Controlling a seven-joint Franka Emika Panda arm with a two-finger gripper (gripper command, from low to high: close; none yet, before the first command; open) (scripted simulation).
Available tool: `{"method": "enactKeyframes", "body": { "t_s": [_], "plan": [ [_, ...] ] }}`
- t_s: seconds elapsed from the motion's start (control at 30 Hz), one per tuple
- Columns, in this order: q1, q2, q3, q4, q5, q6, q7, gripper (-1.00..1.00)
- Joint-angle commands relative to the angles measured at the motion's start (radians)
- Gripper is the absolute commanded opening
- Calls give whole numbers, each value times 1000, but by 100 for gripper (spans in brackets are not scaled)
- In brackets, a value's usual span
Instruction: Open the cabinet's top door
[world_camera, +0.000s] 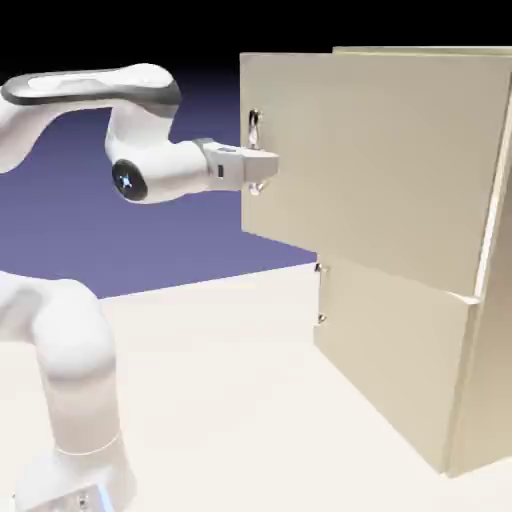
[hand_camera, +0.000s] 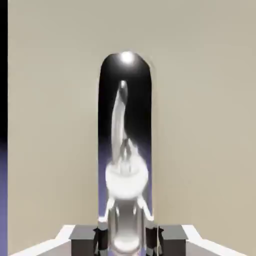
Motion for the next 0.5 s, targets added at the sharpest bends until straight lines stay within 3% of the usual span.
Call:
{"method": "enactKeyframes", "body": {
  "t_s": [0.0,0.3,0.47],
  "plan": [
    [36,-19,-30,-17,-38,8,15,-100],
    [358,-204,-265,-140,-405,143,187,-100],
    [395,-282,-298,-204,-623,145,374,-100]
  ]
}}
